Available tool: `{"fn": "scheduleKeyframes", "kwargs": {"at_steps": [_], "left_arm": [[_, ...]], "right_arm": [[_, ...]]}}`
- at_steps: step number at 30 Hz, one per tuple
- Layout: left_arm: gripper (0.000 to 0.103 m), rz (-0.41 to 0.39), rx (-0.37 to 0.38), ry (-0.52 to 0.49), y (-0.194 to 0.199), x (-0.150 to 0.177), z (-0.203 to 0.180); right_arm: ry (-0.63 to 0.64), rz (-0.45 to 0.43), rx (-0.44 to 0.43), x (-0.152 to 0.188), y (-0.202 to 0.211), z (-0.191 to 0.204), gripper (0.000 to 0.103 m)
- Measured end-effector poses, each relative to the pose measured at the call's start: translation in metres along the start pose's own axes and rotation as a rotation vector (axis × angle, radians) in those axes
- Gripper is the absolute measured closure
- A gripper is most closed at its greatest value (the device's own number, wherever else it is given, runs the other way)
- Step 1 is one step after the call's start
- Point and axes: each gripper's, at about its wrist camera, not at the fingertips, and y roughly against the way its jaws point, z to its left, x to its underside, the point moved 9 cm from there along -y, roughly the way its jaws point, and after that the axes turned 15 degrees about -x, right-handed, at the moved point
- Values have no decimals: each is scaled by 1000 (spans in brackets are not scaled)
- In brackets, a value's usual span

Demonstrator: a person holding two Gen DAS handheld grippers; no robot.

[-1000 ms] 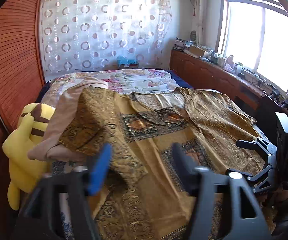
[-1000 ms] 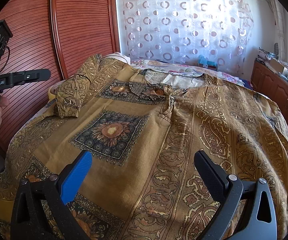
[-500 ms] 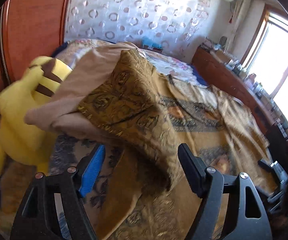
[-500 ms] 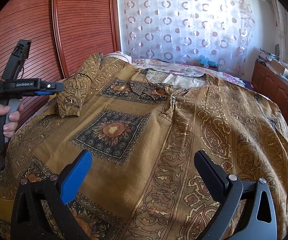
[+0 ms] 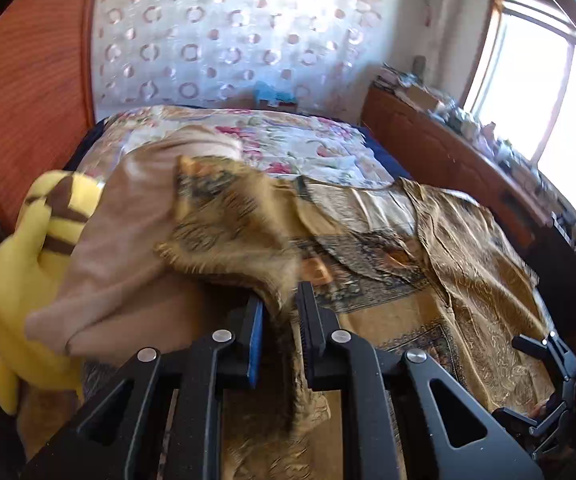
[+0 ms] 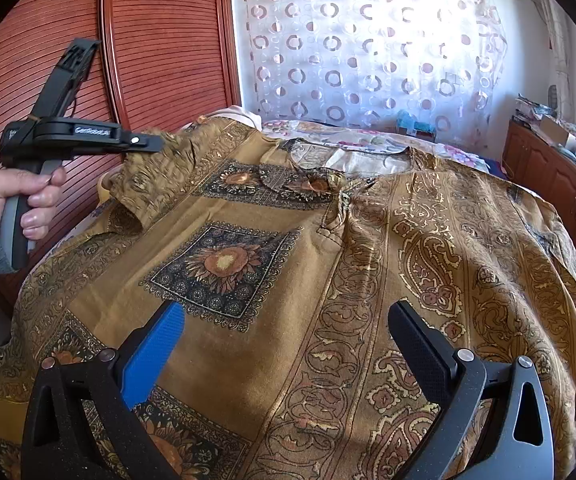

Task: Fold small clothes
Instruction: 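Lift the grasped side edge with the left gripper and fold it over the shirt body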

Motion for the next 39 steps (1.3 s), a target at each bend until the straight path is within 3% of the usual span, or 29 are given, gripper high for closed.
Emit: {"fn": "scheduleKeyframes", "kwargs": {"at_steps": [3, 6, 8, 10, 14, 18, 22, 28, 35, 39], "left_arm": [[81, -10, -2, -72, 0, -4, -22], [53, -48, 31, -119, 9, -6, -39], [50, -70, 59, -134, 17, -5, -45], [37, -76, 65, -131, 21, -4, -43], [26, -88, 48, -99, 28, -1, -30], [25, -78, 10, -71, 28, 16, -14], [25, -28, -82, -65, 13, 44, 11], [25, -11, -121, 1, 3, 62, 38], [25, -43, -158, -1, 3, 59, 37], [25, -66, -194, 10, 5, 59, 44]], "right_arm": [[-1, 0, 0, 0, 1, 0, 1], [-1, 2, 0, 0, 1, 0, 1], [-2, 0, 0, 0, 1, 0, 1], [-2, 0, 0, 0, 1, 1, 1], [-3, 0, 1, 0, 1, 0, 1], [-3, -1, 1, 0, 1, 0, 1], [-4, 2, -2, 0, 1, 1, 1], [5, 28, -25, -4, 1, 2, 1], [95, 14, -23, -46, -2, 2, 5], [128, 43, -55, -71, -29, 4, 5]]}}
